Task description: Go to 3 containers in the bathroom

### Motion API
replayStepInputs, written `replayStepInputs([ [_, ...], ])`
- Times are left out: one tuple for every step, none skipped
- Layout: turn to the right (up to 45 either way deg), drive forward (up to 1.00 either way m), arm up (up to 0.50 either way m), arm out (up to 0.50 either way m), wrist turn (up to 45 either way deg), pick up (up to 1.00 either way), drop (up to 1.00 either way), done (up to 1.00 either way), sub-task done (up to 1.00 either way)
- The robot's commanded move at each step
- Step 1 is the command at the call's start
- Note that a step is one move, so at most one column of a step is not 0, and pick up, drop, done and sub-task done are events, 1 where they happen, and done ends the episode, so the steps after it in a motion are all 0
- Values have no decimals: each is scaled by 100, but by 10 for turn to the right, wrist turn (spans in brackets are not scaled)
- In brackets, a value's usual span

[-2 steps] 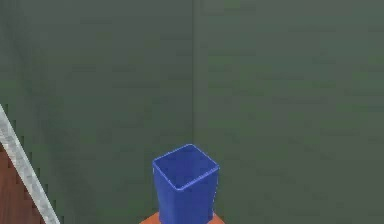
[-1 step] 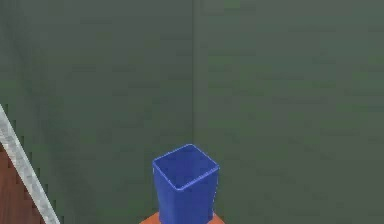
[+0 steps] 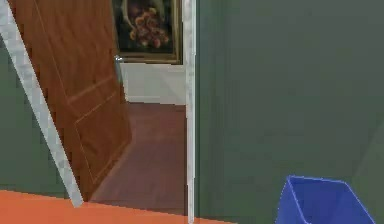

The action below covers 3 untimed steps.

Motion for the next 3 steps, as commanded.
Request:
replayStepInputs([
  [-450, 0, 0, 0, 0, 0, 0, 0, 0],
  [-150, 0, 0, 0, 0, 0, 0, 0, 0],
  [-30, 0, 0, 0, 0, 0, 0, 0, 0],
])
